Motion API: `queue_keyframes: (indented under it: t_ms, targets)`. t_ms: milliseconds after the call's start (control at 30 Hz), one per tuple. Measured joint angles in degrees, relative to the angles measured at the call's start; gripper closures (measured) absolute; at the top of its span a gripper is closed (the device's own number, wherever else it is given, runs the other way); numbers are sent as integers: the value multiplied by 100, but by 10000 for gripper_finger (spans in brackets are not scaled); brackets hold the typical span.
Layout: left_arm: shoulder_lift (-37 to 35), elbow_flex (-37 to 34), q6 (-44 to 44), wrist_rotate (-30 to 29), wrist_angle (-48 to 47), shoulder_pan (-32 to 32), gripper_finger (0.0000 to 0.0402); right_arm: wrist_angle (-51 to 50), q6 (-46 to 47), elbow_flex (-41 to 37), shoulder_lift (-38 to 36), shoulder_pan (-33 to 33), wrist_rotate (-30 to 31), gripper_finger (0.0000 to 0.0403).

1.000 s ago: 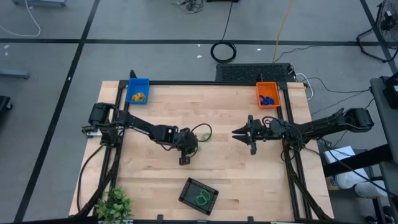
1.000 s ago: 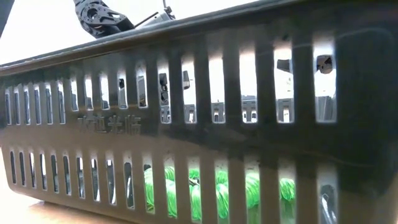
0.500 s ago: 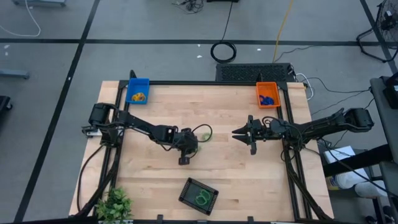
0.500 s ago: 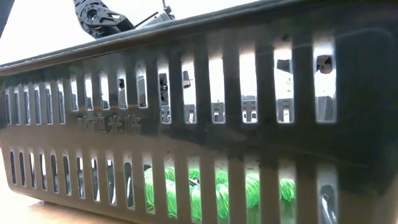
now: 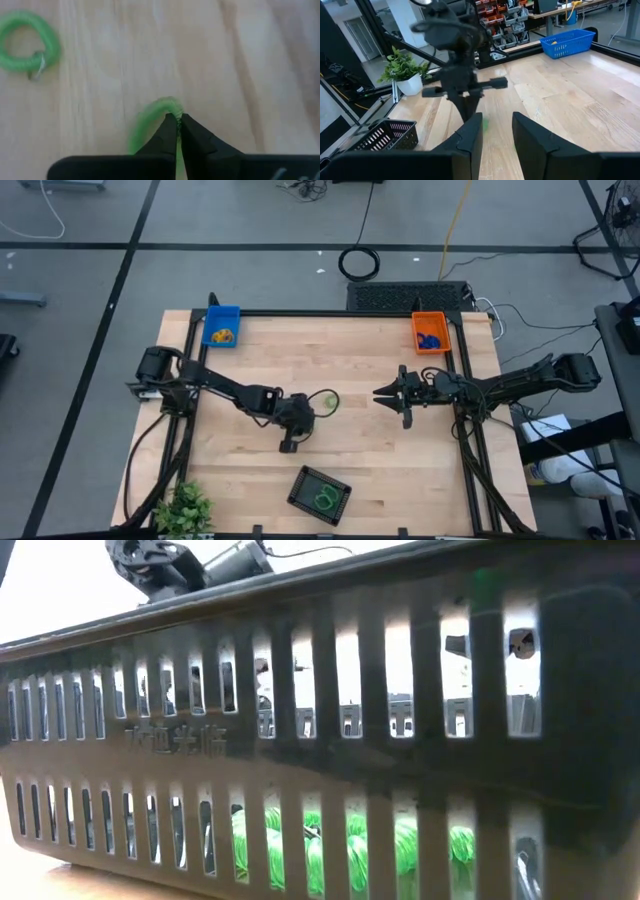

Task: Sort spring keychains into baskets
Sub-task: Put the green spring keychain into the black basket

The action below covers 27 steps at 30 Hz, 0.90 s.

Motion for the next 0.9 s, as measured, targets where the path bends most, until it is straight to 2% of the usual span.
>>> queue_keyframes:
  t_ms: [433, 900]
  targets:
    - [-397, 22, 171, -290, 94, -300, 391, -3, 0, 0, -2, 0, 0, 312]
    - [-415, 107, 308, -374, 142, -456, 394, -2, 0, 0, 0, 0, 0, 312]
